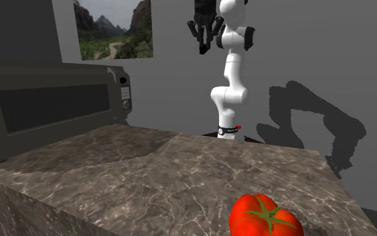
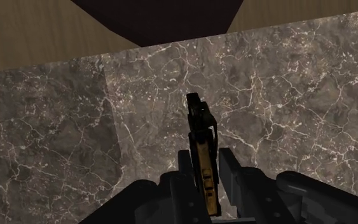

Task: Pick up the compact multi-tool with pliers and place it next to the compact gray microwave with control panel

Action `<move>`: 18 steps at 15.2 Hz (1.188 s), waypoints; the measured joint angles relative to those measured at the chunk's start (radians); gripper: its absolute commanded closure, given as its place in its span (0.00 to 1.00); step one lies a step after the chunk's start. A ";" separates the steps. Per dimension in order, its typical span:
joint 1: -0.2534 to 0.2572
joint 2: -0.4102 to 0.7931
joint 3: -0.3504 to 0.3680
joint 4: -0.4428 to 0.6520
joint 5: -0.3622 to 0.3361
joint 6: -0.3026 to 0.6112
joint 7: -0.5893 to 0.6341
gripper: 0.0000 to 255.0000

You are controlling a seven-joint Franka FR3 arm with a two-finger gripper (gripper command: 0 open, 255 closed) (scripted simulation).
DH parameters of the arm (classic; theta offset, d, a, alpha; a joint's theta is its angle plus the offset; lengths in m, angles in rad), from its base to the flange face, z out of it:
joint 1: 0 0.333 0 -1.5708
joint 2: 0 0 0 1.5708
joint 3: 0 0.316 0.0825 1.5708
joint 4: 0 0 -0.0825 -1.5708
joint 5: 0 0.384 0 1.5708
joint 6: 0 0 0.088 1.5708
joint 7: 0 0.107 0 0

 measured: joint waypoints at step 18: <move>-0.111 0.054 -0.171 0.148 -0.068 -0.093 -0.296 1.00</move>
